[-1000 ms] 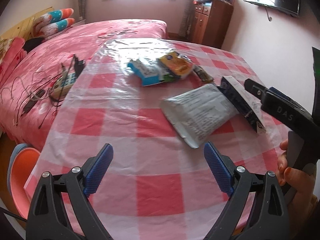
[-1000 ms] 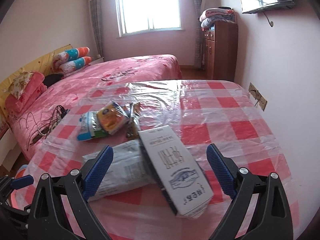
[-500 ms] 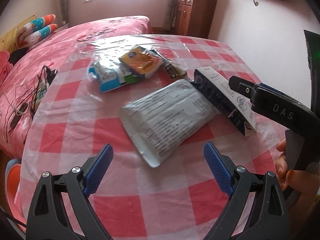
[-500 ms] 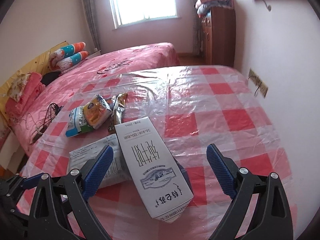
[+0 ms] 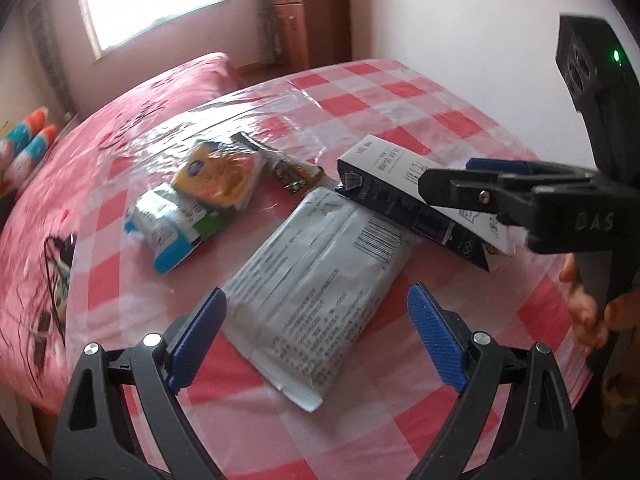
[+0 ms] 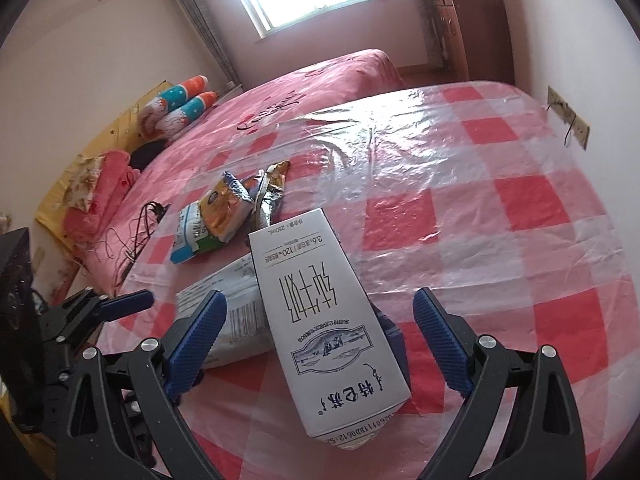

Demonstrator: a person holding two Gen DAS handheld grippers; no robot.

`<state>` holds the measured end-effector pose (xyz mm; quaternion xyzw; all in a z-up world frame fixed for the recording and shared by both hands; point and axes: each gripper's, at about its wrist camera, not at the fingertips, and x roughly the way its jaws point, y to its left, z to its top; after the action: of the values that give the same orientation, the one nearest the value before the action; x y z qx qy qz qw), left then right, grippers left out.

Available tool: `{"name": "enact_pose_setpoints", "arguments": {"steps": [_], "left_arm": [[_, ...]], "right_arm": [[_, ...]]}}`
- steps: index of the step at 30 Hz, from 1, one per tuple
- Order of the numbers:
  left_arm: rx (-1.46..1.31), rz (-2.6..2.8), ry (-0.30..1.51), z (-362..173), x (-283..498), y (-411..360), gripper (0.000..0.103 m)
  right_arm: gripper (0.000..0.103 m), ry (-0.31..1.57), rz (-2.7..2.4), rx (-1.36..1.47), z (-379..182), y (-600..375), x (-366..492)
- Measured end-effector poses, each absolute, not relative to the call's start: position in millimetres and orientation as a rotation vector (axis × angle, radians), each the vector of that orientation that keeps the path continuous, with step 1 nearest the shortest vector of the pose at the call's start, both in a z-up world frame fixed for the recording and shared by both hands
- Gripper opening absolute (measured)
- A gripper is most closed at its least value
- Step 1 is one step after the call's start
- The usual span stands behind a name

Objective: Collect trash
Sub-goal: 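Grasp the white milk carton with the right tool while the left tool grasps the grey packet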

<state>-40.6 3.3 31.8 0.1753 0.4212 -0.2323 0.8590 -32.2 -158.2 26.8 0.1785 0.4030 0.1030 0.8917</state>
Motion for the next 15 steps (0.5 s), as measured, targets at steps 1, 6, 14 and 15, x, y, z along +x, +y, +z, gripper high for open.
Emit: {"name": "enact_pose_setpoints", "arguments": {"steps": [1, 6, 14, 15], "left_arm": [[0.384, -0.491, 0.884, 30.0, -39.0, 1.7, 0.092], [0.455, -0.502, 0.903, 20.0, -28.3, -1.5, 0.092], [0.415, -0.587, 0.952, 13.7, -14.6, 1.0, 0.095], [0.409, -0.594, 0.956, 13.0, -13.0, 1.4, 0.095]], "right_arm": [[0.093, 0.840, 0.218, 0.378, 25.9, -158.9, -31.7], [0.093, 0.842, 0.230, 0.396, 24.7, -160.9, -30.1], [0.093, 0.847, 0.250, 0.408, 22.1, -159.8, -26.7], [0.093, 0.848, 0.253, 0.405, 21.9, -158.5, -26.5]]}}
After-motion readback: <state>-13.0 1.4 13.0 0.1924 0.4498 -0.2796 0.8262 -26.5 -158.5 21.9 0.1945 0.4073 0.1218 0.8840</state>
